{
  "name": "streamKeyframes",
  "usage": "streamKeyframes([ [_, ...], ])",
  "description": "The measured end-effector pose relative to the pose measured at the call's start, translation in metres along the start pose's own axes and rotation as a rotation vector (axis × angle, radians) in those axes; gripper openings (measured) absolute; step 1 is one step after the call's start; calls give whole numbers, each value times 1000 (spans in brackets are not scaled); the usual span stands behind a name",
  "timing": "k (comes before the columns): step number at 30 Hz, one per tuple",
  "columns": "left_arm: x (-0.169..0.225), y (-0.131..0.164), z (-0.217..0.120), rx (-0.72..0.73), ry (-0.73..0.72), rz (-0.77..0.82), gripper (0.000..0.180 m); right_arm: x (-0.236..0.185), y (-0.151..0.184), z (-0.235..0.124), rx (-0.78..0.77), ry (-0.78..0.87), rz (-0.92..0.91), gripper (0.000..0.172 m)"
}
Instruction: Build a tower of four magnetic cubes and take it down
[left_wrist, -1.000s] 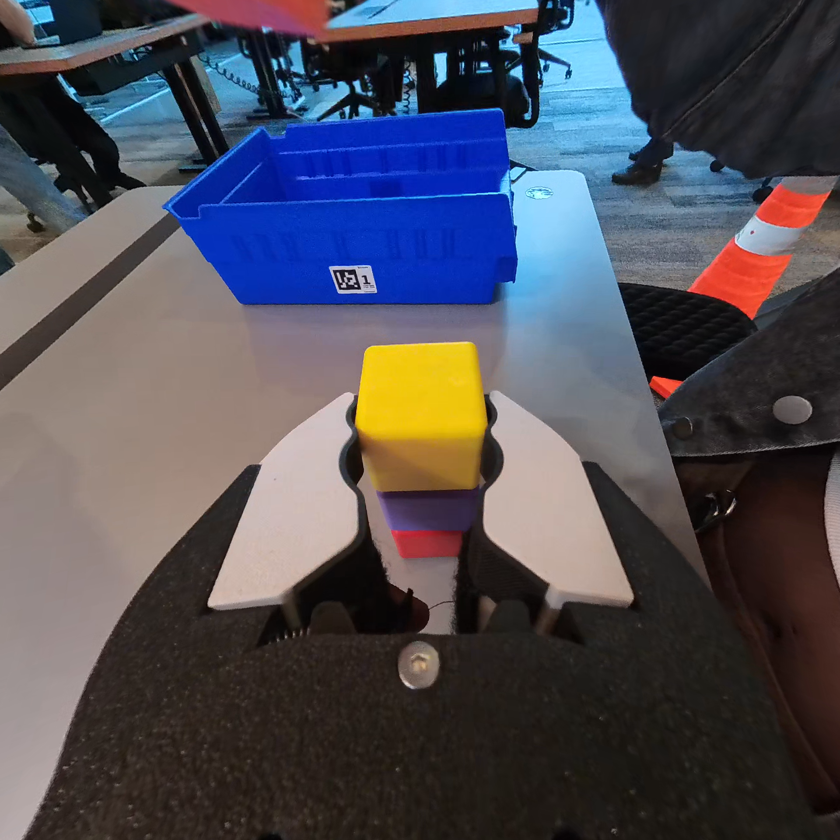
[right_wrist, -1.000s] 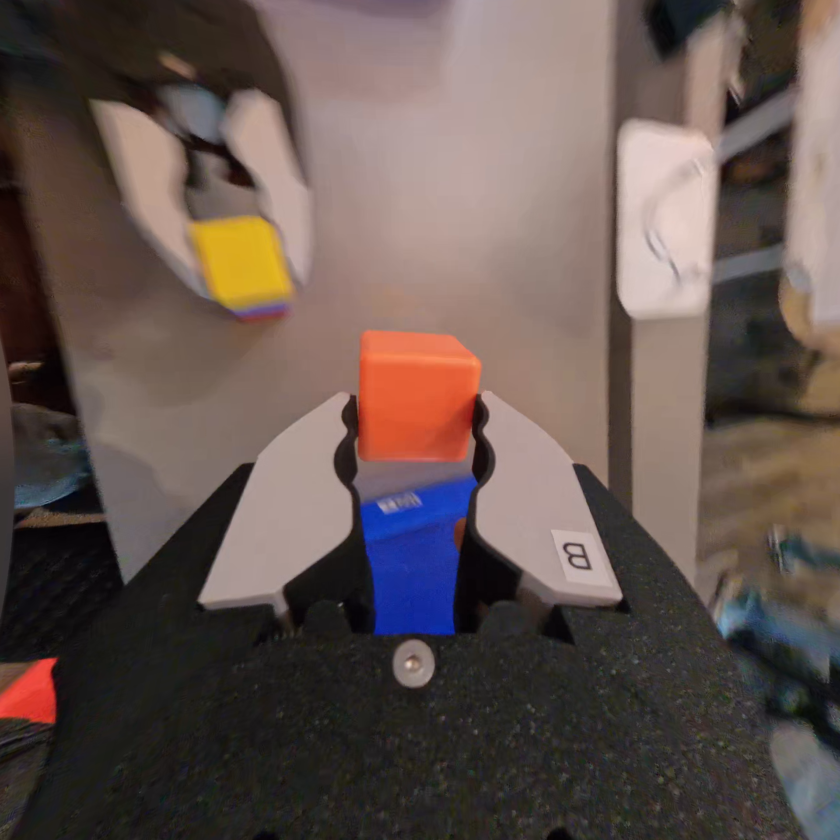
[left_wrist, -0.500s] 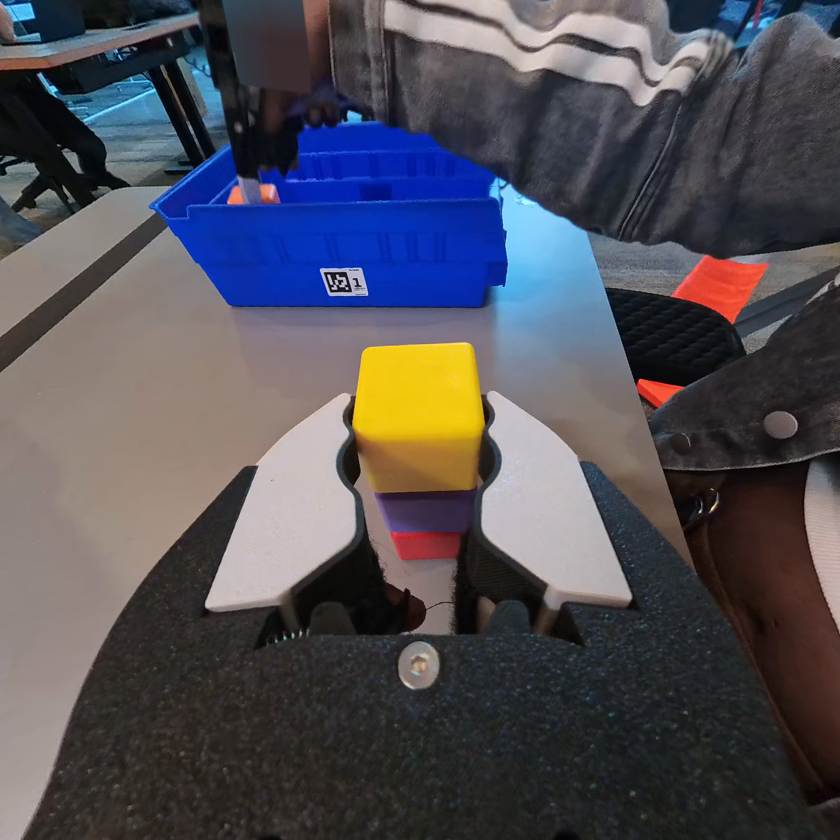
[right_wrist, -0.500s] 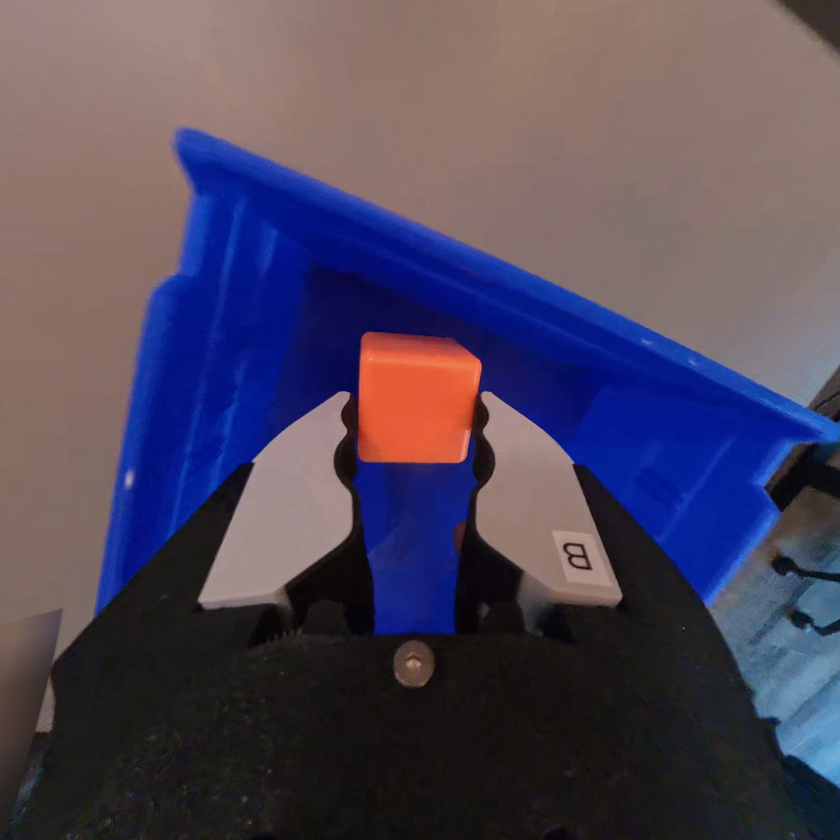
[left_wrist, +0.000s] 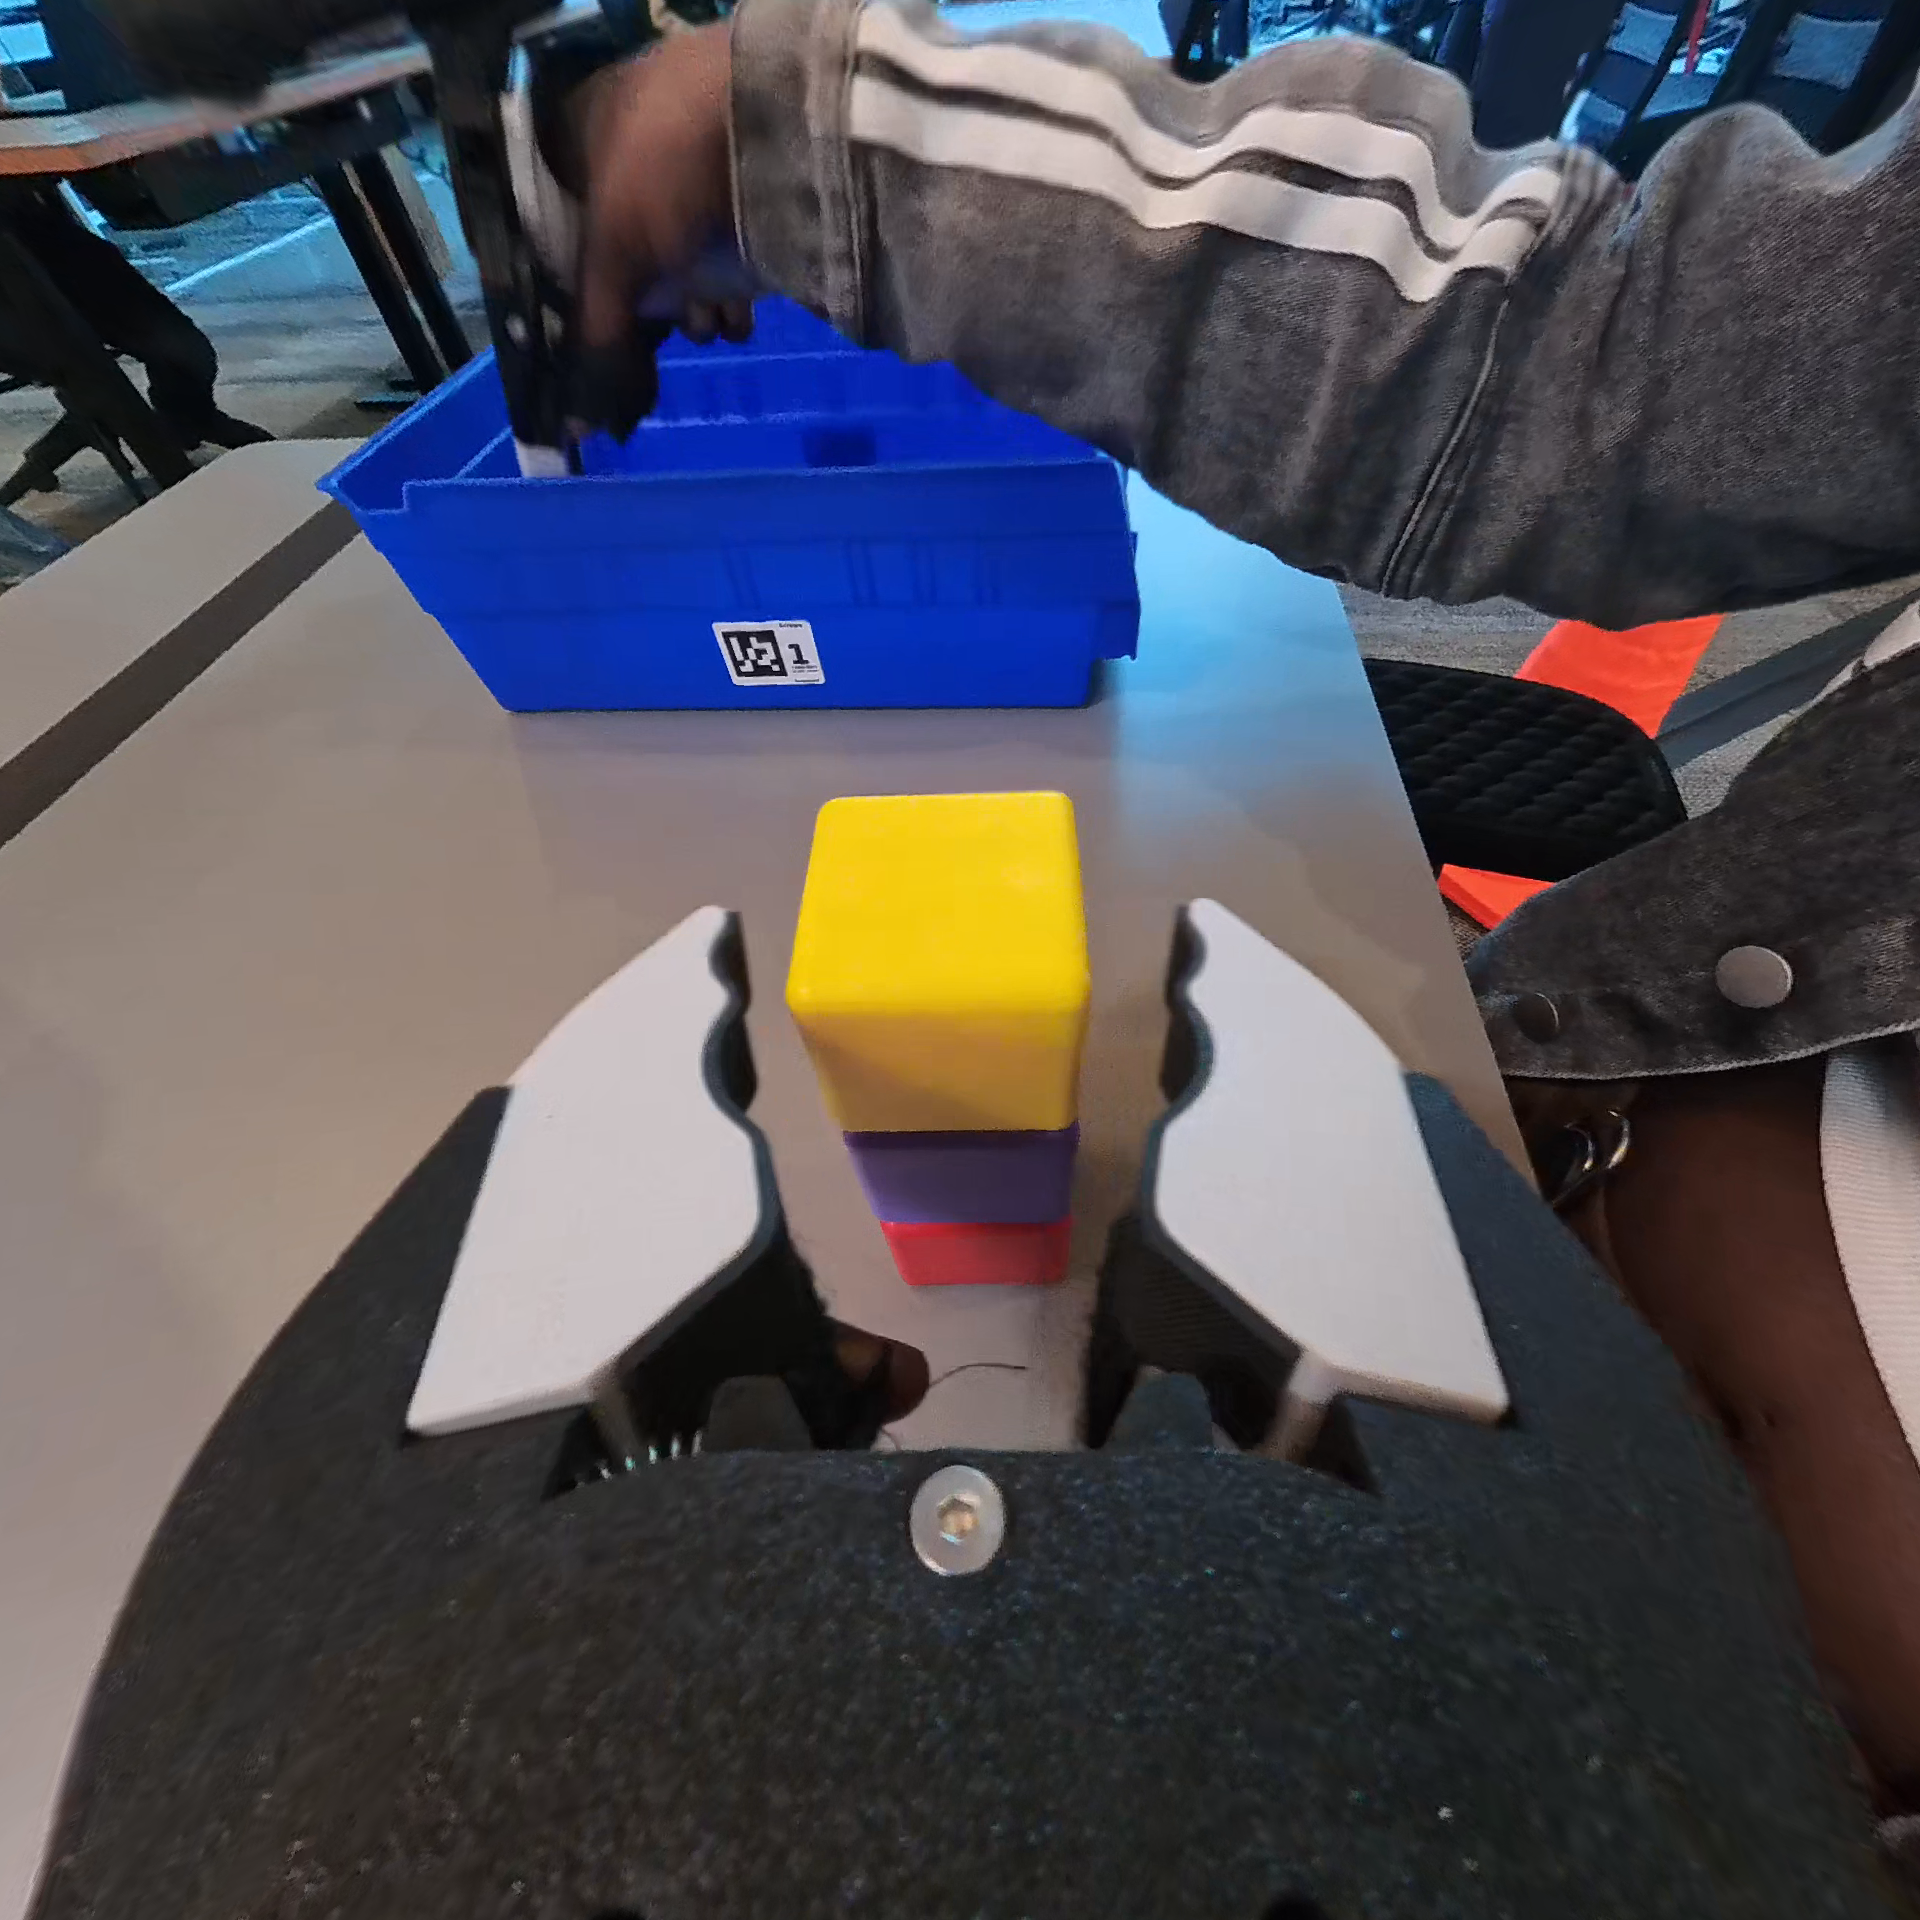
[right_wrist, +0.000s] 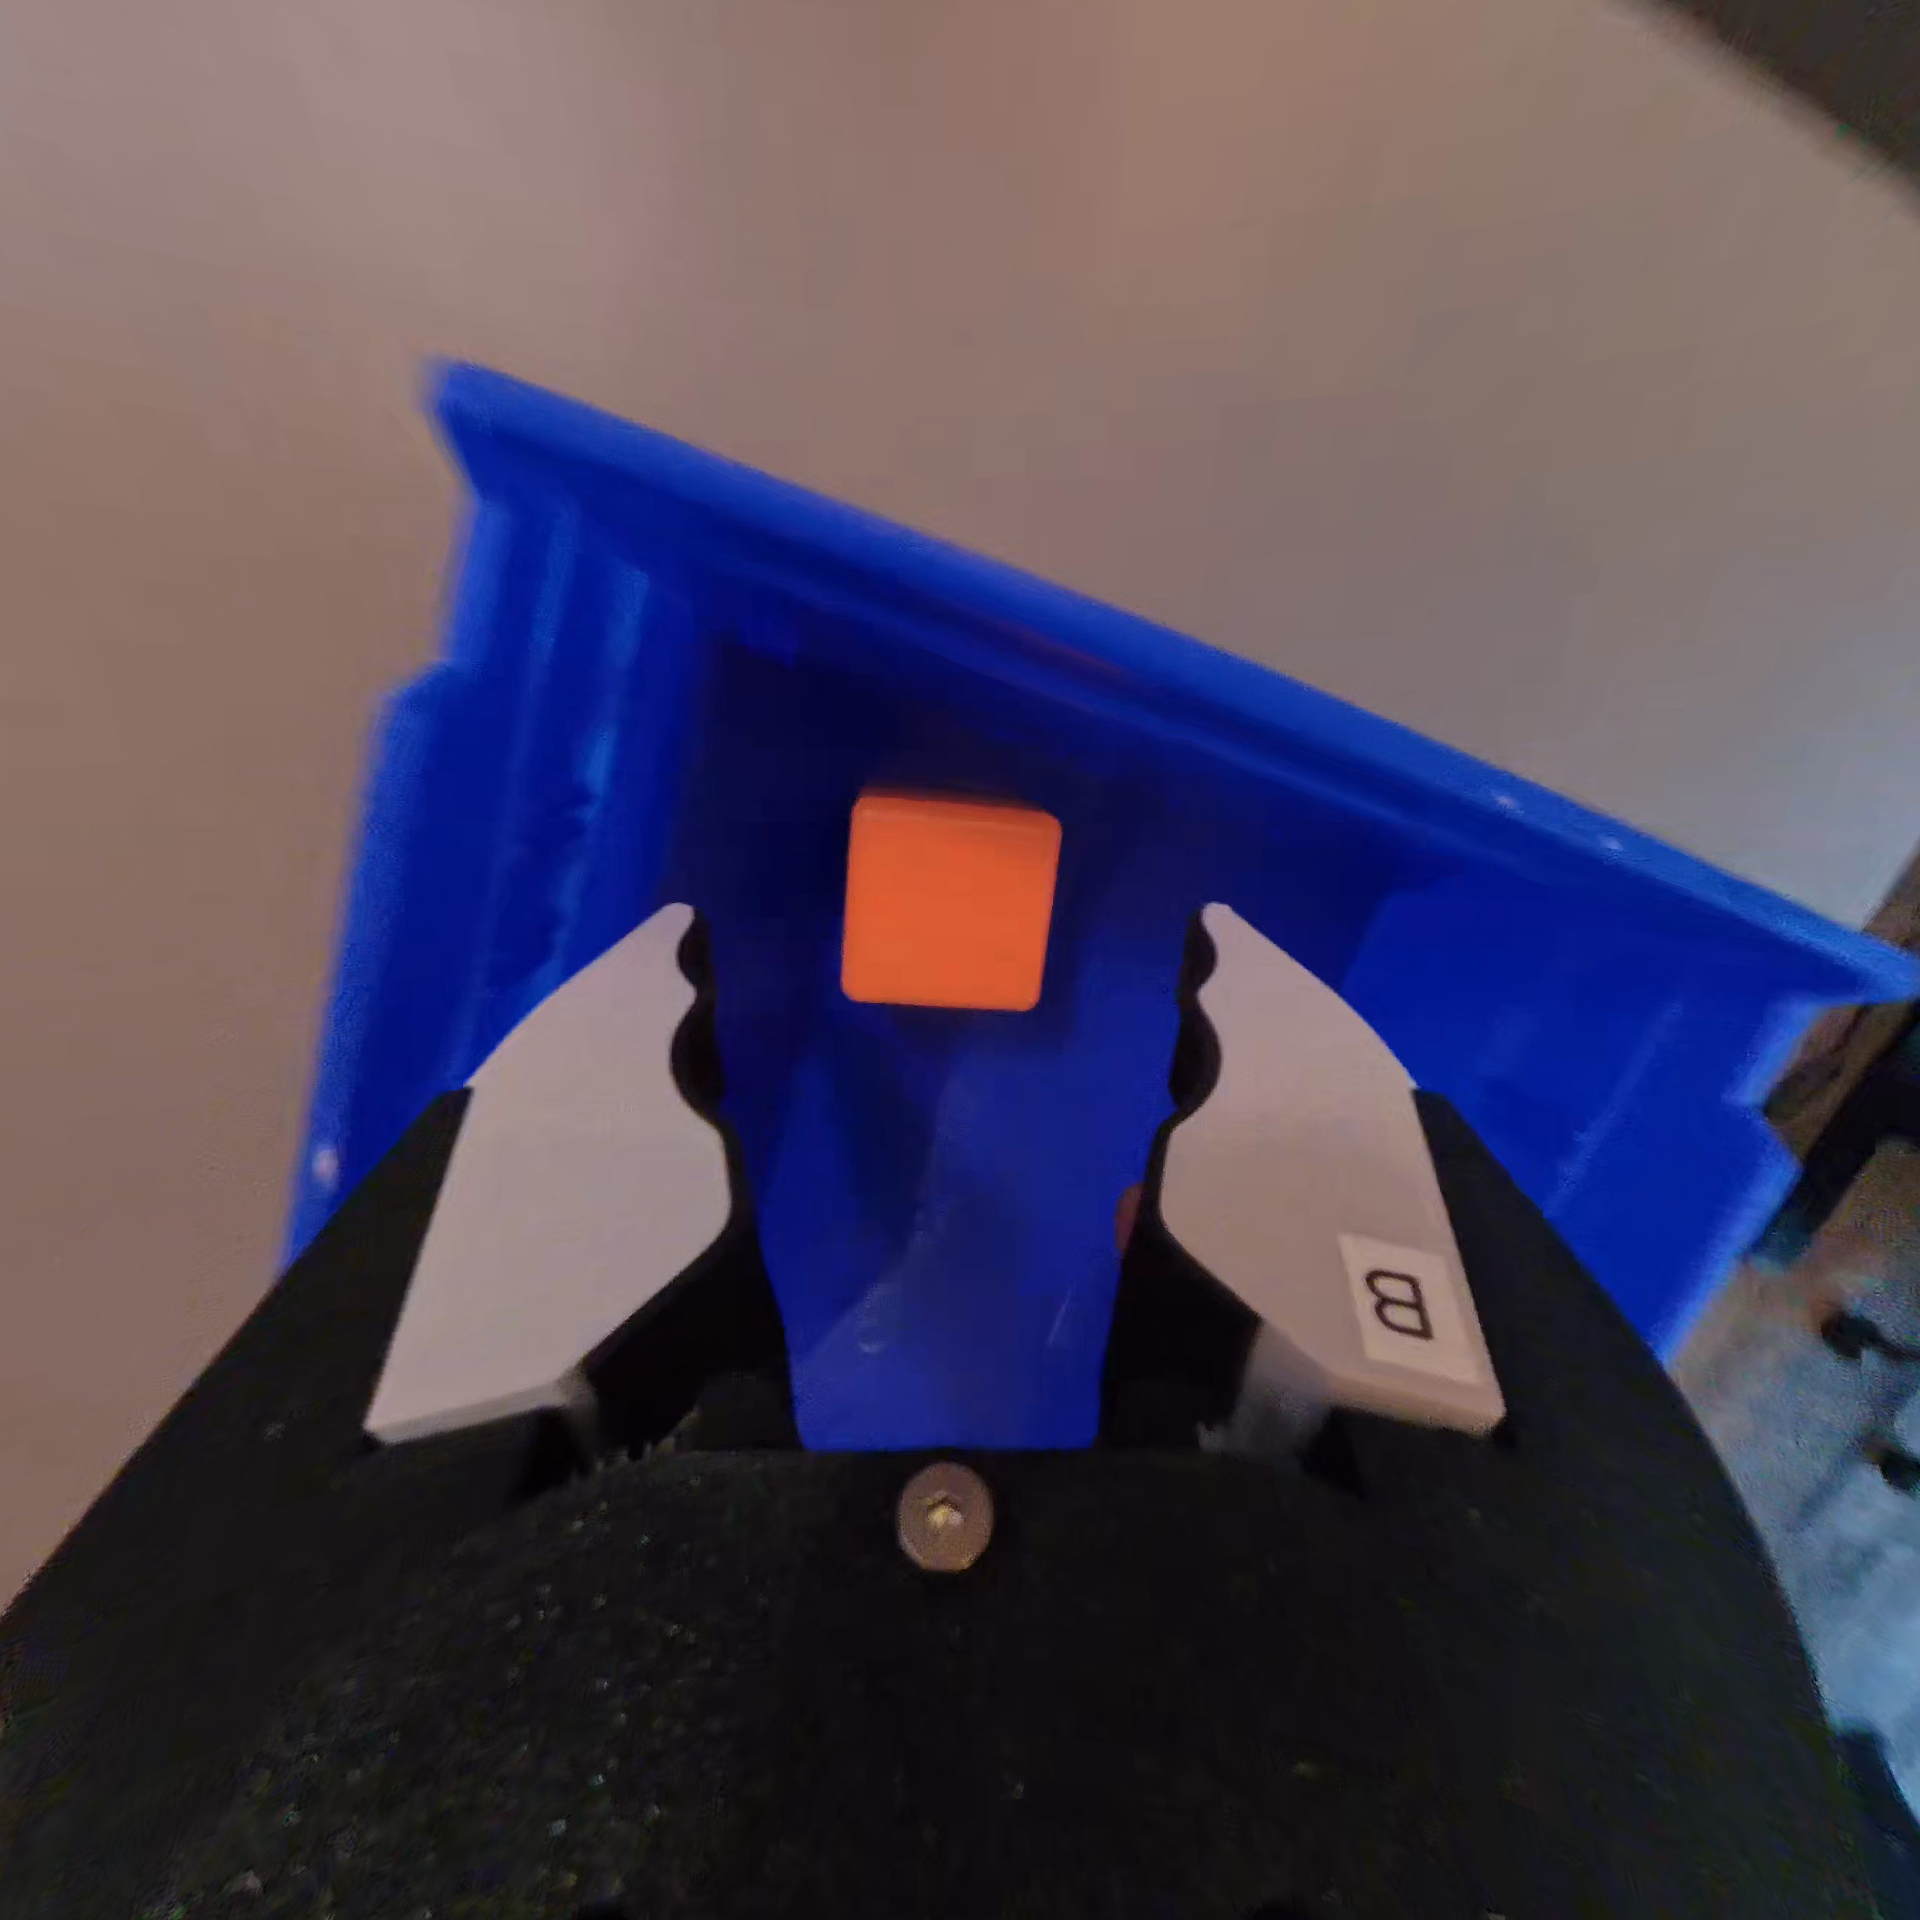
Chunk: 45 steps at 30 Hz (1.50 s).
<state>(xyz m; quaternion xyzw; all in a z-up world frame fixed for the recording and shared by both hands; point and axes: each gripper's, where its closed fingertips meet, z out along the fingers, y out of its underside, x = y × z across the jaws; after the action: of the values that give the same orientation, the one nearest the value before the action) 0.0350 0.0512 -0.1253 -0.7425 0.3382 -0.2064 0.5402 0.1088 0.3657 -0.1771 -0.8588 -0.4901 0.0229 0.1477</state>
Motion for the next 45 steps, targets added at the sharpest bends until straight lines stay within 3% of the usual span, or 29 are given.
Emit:
streamKeyframes([
  [4, -3, 9, -1, -39, -5, -14, 91, -38, -38, -73, 354, -87, -125, 99],
  [6, -2, 20, 1, -92, 5, -12, 91, -95, -47, -115, 531, -248, -319, 96],
  [8, 1, 31, 6, -149, 28, -6, 91, -166, -31, -148, 615, -442, -572, 95],
  [10, 5, 37, 11, -180, 42, 5, 89, -227, 0, -163, 594, -578, -826, 94],
  [12, 8, 40, 16, -194, 52, 15, 84, -268, 28, -158, 514, -608, -1023, 92],
  [17, 6, 52, 20, -247, 37, 26, 74, -315, 60, -124, 319, -559, -1203, 79],
  [19, 6, 50, 20, -233, 36, 19, 66, -321, 64, -113, 275, -529, -1225, 77],
  [22, 4, 49, 18, -223, 38, -2, 57, -326, 63, -107, 278, -517, -1238, 48],
  [31, 3, 50, 17, -237, 30, -4, 57, -326, 62, -112, 389, -516, -1210, 47],
  [34, -1, 61, 14, -302, 4, 15, 57, -318, 53, -129, 490, -542, -1139, 47],
  [40, 9, 55, 19, -276, 50, 38, 57, -252, 28, -182, 708, -445, -886, 47],
  [45, 6, 50, 15, -251, 37, 35, 57, -145, 24, -185, 709, -158, -557, 47],
])
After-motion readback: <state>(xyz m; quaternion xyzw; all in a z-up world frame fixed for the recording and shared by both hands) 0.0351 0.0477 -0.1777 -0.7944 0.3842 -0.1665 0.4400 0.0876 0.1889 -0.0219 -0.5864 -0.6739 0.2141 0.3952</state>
